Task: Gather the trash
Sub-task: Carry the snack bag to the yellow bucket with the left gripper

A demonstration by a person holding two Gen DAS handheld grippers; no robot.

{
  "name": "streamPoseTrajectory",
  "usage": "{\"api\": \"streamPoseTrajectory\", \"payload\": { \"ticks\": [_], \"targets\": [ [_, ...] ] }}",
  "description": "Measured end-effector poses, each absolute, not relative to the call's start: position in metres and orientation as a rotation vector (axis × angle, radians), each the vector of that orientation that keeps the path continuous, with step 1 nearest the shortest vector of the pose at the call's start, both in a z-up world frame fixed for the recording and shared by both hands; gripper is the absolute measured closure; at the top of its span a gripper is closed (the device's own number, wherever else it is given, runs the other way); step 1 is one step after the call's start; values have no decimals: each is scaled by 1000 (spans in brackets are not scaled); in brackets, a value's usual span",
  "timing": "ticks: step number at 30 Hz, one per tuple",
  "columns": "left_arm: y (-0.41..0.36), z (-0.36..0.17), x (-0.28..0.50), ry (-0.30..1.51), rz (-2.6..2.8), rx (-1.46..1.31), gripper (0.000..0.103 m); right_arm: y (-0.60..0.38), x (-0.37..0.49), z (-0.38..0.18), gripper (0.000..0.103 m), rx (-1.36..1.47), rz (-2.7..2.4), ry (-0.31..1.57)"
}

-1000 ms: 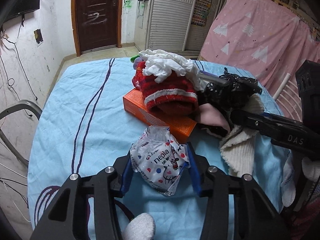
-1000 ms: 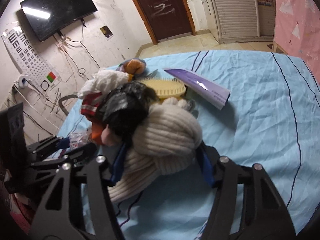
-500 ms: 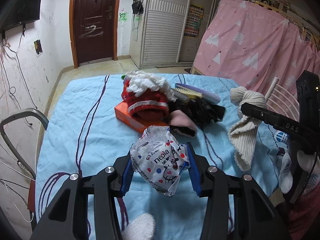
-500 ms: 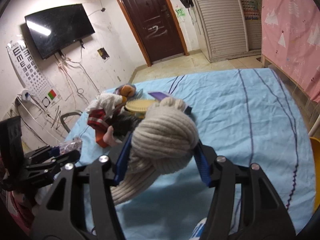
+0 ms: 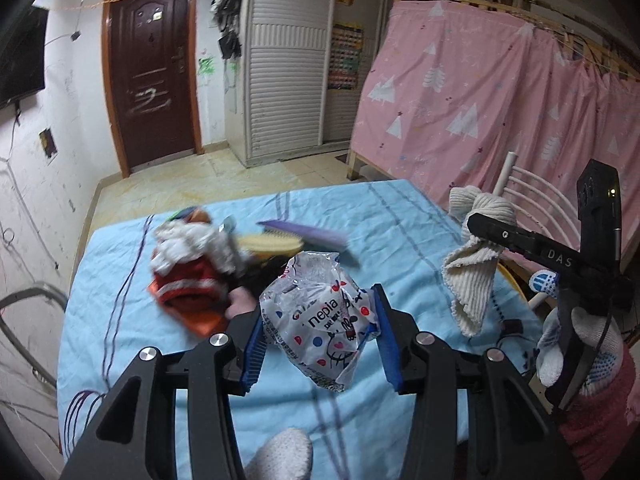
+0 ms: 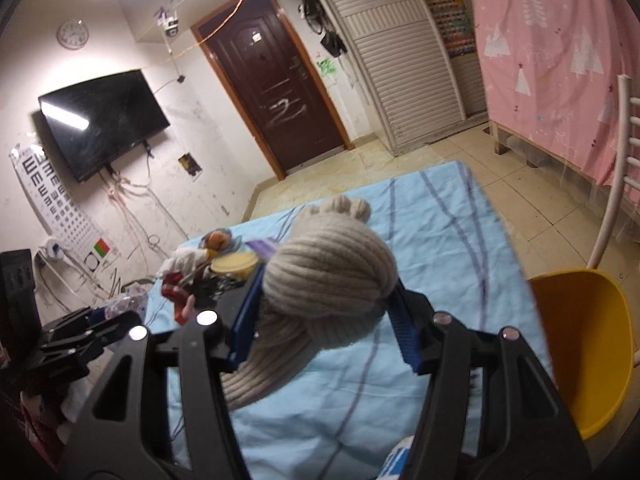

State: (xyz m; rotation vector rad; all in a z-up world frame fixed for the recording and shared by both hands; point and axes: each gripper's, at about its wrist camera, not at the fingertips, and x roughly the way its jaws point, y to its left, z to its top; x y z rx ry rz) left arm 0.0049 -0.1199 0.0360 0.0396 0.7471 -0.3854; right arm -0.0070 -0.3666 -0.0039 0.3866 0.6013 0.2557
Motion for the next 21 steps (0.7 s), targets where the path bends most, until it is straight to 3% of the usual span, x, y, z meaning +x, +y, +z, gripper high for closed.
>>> {"api": "streamPoseTrajectory", "payload": {
  "ticks": [16,21],
  "targets": [
    [-283,55,26,725,-633,145,65,-500,-34,13,47,299,-76,478],
    [-339,51,34,753,-712,163,65,-531,-29,-10,47,328,-124,527]
  ]
}}
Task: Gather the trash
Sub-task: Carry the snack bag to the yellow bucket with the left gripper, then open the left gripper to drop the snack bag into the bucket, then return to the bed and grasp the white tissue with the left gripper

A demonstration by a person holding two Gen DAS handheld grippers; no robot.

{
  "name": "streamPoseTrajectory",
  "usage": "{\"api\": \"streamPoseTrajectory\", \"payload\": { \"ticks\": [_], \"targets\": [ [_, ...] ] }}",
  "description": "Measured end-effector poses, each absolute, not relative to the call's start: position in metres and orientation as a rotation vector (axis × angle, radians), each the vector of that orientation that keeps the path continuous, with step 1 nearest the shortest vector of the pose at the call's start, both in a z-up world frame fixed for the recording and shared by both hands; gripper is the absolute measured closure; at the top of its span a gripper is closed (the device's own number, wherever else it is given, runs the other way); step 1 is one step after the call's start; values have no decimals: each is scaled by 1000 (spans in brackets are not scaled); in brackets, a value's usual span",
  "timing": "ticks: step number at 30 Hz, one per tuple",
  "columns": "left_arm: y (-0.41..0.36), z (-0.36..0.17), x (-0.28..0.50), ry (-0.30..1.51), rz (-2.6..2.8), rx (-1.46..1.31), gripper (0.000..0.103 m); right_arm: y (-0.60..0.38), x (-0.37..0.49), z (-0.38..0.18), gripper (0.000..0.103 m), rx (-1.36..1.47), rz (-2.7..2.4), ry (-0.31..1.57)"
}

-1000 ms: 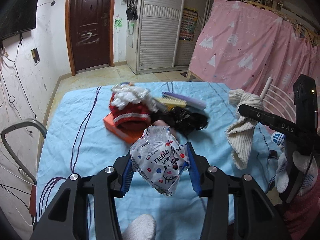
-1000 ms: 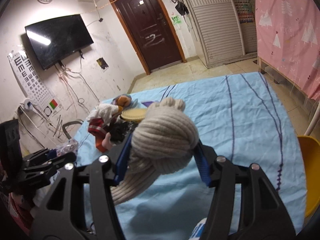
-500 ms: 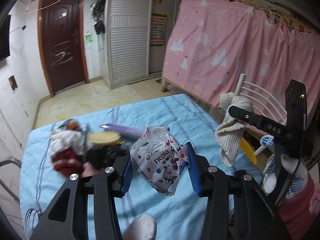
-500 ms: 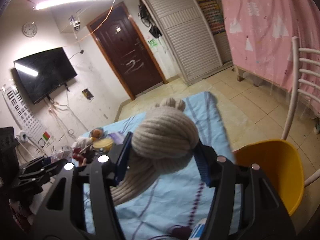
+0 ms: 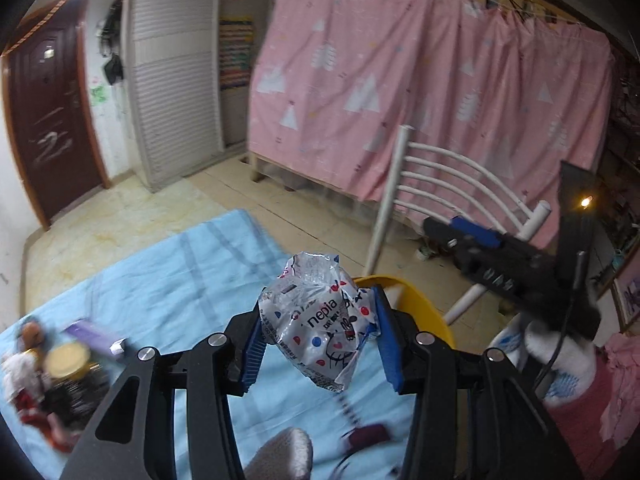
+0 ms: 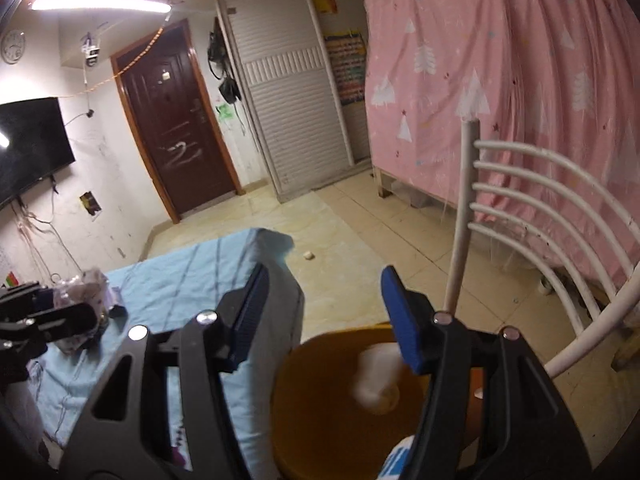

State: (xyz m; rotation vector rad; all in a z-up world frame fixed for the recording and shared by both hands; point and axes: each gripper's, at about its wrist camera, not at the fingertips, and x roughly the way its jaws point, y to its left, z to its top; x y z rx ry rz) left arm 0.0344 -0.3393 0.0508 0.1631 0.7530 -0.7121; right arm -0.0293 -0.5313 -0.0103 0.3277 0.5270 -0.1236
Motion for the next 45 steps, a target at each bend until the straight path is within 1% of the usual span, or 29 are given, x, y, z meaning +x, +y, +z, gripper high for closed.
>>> {"api": "streamPoseTrajectory", "payload": {
  "ticks": [5,7,8,9,10,12,17,21,25,34,45],
  "targets": [
    [-393,30,47,815,-765,196,63,-559,-31,-19,46,423,-133,519],
    [-408,24,49,839,-783,207,62,-568,-33,-20,37,449,-141,513],
    [-415,20,49,849,-791,210,60,-574,-36,-21,36,460,-155,508],
    [-422,17,50,864,-798,215,54,-578,-39,-22,35,470,-168,506],
    [-429,13,50,879,-805,220,41,-581,-39,-23,35,478,-171,504],
    [-437,5,50,891,-806,229,30,-586,-41,-24,35,493,-180,498],
    [-436,-2,49,892,-797,235,29,-587,-40,-23,34,500,-175,496],
    [-423,4,49,884,-780,209,29,-575,-36,-19,32,491,-145,503],
    [-394,16,50,869,-750,159,28,-556,-33,-14,27,461,-110,505],
    [-327,43,52,818,-641,77,25,-502,-13,-8,22,402,-27,538],
    [-228,62,63,761,-476,3,22,-410,29,0,17,300,102,586]
  ]
}}
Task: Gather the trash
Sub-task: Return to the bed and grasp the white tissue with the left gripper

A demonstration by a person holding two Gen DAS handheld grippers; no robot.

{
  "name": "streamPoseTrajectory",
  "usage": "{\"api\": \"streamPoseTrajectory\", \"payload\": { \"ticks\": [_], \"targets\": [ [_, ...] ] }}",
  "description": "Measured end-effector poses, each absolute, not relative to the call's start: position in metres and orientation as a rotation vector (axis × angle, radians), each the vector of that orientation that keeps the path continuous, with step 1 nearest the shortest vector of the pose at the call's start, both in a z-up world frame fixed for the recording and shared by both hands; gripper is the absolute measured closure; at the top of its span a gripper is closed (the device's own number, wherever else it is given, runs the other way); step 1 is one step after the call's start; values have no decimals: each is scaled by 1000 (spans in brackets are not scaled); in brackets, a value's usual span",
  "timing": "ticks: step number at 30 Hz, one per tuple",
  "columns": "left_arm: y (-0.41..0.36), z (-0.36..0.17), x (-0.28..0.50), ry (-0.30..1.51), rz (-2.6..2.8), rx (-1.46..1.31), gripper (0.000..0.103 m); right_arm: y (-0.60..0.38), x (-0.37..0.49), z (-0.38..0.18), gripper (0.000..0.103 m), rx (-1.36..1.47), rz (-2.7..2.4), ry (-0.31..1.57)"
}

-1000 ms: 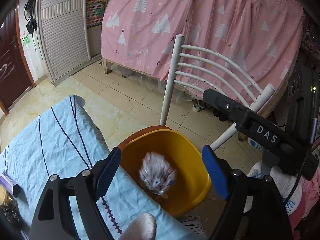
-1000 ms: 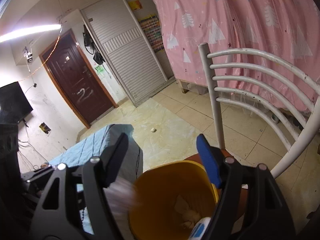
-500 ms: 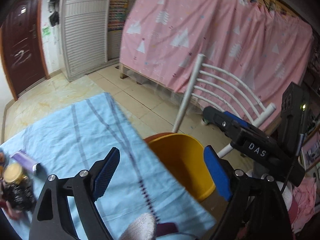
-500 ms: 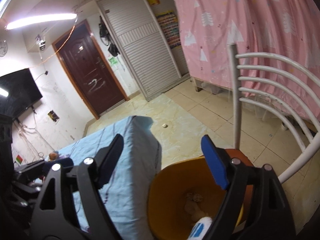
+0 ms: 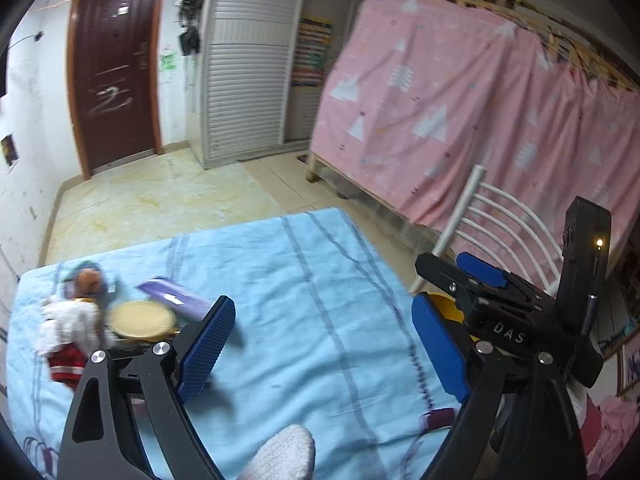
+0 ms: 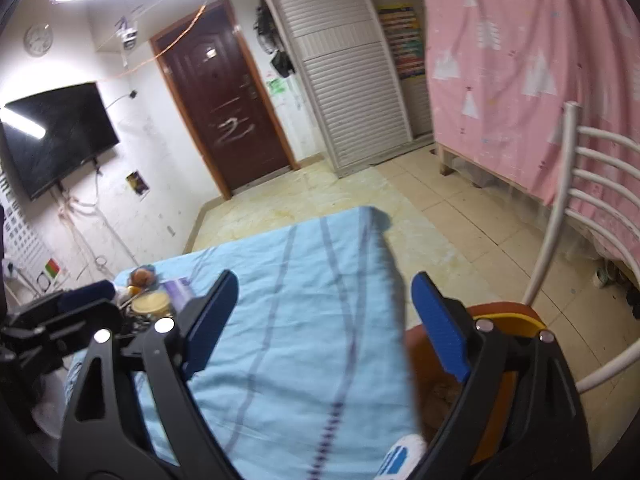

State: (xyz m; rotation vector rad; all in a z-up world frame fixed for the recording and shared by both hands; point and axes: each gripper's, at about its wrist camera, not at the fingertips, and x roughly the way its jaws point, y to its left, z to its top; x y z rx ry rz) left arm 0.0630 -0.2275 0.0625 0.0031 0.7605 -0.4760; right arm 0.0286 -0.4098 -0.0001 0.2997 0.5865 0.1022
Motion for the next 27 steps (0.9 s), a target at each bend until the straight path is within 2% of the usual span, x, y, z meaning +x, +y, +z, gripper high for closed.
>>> {"api": "streamPoseTrajectory", "payload": {
  "ticks": [19,27],
  "targets": [
    [-82,56,96,729,-246,-43,20,-295,82,-8,13,161,248,694],
    [-40,41,128,791,-162,-52,20,-265,98,-18,13,122,281,730]
  ]
}}
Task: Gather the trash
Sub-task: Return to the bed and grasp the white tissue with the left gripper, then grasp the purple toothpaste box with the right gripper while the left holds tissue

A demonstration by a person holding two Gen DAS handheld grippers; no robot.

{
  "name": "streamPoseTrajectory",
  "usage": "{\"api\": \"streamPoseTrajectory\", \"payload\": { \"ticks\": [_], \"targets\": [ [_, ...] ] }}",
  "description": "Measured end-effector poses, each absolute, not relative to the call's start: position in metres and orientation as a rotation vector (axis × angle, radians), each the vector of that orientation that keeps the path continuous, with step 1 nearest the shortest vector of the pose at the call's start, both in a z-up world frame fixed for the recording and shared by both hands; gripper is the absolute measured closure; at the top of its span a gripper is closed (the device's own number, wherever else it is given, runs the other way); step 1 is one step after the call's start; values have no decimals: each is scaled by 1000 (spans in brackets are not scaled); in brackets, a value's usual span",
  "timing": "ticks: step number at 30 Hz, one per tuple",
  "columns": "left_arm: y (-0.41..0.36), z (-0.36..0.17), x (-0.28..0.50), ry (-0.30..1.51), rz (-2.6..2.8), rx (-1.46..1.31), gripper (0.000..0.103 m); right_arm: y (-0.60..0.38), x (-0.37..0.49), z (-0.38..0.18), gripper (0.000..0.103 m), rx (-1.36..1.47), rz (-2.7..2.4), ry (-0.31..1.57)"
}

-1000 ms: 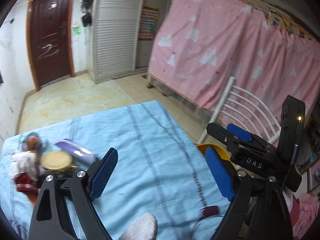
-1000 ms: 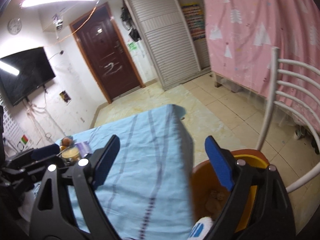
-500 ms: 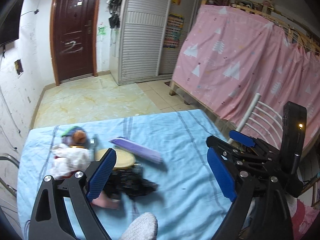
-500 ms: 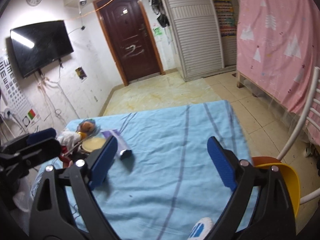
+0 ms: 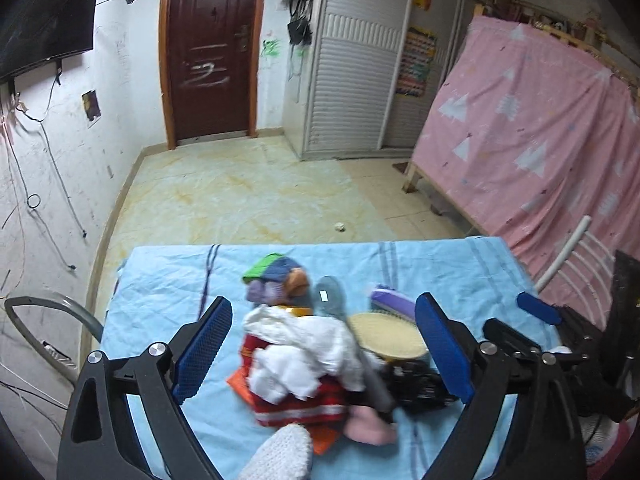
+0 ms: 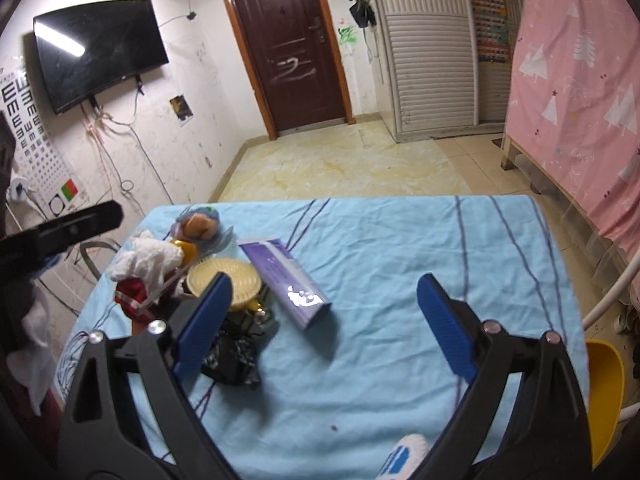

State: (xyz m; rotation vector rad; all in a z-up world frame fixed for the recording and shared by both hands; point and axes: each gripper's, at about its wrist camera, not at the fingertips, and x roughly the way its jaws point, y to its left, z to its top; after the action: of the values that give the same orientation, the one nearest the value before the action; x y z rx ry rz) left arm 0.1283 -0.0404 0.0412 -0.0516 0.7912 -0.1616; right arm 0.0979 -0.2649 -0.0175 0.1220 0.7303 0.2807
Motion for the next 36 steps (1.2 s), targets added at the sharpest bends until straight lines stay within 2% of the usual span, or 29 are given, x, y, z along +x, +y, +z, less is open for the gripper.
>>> {"api": "streamPoseTrajectory", "payload": {
  "ticks": [8,11,13,16,25,34,35,36],
  "targets": [
    [-48,15,139,826,-171,59,22,-248,114,-27,13,84,301,766],
    [-52,6,141,844,-187,97,40,-244,119,-31,13,72,306,778],
    [-54,2,141,864,-189,120,67,-242,121,-31,13,67,308,783],
    [-51,2,136,848,-195,109,83,-240,124,-33,13,58,316,791],
    [-31,44,96,679,-232,-10,85,-225,130,-38,13,2,348,819],
    [-24,71,72,610,-265,-63,84,-225,147,-42,13,25,364,858],
    [-23,70,71,613,-271,-68,84,-224,151,-45,14,28,374,876],
    [-23,70,72,618,-274,-73,84,-224,153,-49,19,30,381,893]
  ]
}}
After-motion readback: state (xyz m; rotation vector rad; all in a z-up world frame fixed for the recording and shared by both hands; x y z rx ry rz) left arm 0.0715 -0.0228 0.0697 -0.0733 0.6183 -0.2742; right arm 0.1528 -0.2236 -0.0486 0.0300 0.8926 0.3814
